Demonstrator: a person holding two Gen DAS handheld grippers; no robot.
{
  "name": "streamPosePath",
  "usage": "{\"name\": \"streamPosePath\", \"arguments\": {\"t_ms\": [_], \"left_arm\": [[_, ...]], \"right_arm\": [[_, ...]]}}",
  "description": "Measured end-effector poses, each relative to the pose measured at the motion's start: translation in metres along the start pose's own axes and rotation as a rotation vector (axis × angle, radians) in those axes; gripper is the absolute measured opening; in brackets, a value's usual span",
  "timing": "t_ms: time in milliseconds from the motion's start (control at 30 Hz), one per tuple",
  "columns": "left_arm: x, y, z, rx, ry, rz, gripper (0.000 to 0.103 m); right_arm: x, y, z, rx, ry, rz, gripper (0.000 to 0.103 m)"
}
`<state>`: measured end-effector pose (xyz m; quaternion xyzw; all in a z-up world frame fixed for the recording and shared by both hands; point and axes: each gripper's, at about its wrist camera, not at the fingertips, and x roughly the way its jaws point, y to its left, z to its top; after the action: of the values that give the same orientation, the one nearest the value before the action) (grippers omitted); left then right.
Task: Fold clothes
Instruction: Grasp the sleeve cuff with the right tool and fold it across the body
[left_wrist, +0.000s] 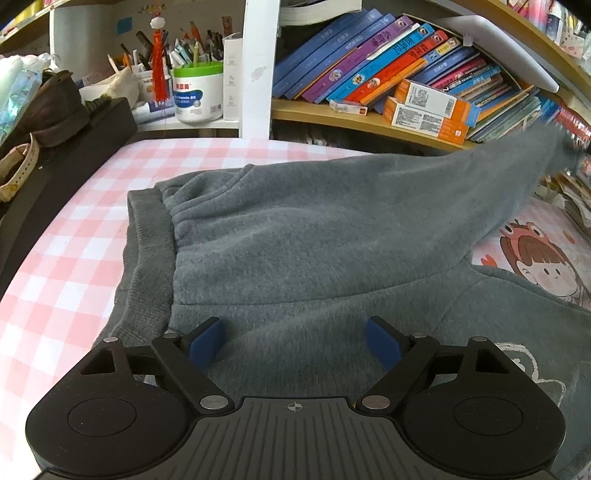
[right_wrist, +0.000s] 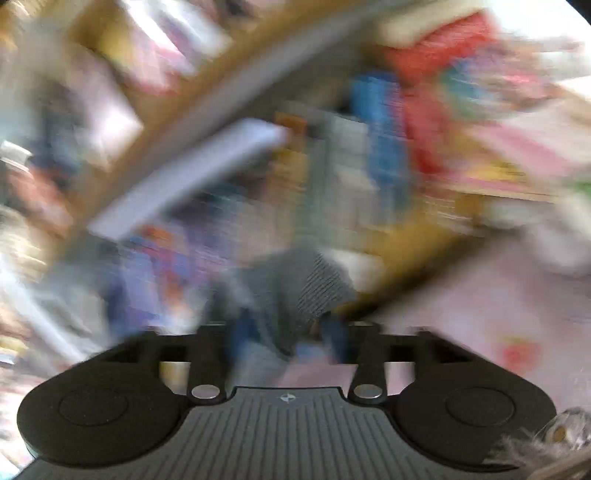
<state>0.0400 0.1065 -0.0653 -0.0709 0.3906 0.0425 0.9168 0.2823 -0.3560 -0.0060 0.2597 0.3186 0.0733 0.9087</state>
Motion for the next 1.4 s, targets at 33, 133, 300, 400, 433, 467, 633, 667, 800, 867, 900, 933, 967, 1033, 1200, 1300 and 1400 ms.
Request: {"name": "streamPosePath", "arguments": {"t_ms": [33,133,300,400,433,467,633,667,800,867,900,933,967,1033,1200,1300,1400], "left_arm": [[0.0,0.0,0.0,0.001,0.0,0.001,0.086],[0.001,-0.001,0.0,0.006,0.001,0.005,0.086],[0.002,-0.002,0.001,0.008,0.004,0.008,0.087],[0.001,-0.002,0.0,0.007,0.004,0.006,0.087],[0.001,-0.002,0.0,0.008,0.005,0.005,0.087],[0.001,-0.002,0.001,0.007,0.006,0.005,0.087],[0.002,-0.002,0.002,0.0,0.013,0.004,0.087],[0.001,-0.002,0.002,-0.001,0.014,0.004,0.087],[0.0,-0.003,0.001,-0.002,0.014,0.005,0.087],[0.0,-0.003,0.0,-0.001,0.013,0.009,0.087],[0.0,-0.004,0.0,0.0,0.012,0.012,0.087],[0.0,-0.004,0.0,-0.001,0.012,0.012,0.087],[0.0,-0.003,0.0,-0.002,0.013,0.012,0.087],[0.0,-0.002,0.001,-0.006,0.014,0.007,0.087],[0.0,0.0,0.002,-0.006,0.02,0.003,0.087],[0.002,-0.002,0.003,-0.002,0.022,0.008,0.087],[0.001,-0.002,0.004,-0.005,0.024,0.007,0.087]], "right_arm": [[0.004,-0.011,-0.004,0.032,0.058,-0.078,0.047],[-0.002,-0.038,-0.014,0.169,0.092,-0.115,0.046],[-0.006,-0.039,-0.015,0.295,0.1,-0.005,0.049],[0.012,-0.035,-0.012,0.38,0.134,0.016,0.05],[0.018,-0.034,-0.011,0.41,0.145,0.021,0.05],[0.027,-0.032,-0.01,0.431,0.16,0.011,0.05],[0.063,-0.015,-0.005,0.428,0.217,-0.072,0.02],[0.065,-0.006,0.001,0.381,0.215,-0.048,0.014],[0.022,0.037,0.027,0.18,0.044,0.278,0.008],[-0.006,0.033,0.028,0.2,-0.054,0.437,0.008],[-0.01,0.022,0.023,0.223,-0.052,0.398,0.008],[-0.012,0.009,0.017,0.248,-0.039,0.331,0.008],[-0.013,-0.003,0.011,0.272,-0.025,0.264,0.008],[0.003,-0.033,-0.003,0.329,0.114,-0.008,0.008],[-0.011,-0.06,-0.02,0.424,0.088,-0.061,0.041],[-0.007,-0.046,-0.016,0.392,0.091,-0.038,0.042],[0.002,-0.032,-0.014,0.324,0.117,-0.044,0.041]]}}
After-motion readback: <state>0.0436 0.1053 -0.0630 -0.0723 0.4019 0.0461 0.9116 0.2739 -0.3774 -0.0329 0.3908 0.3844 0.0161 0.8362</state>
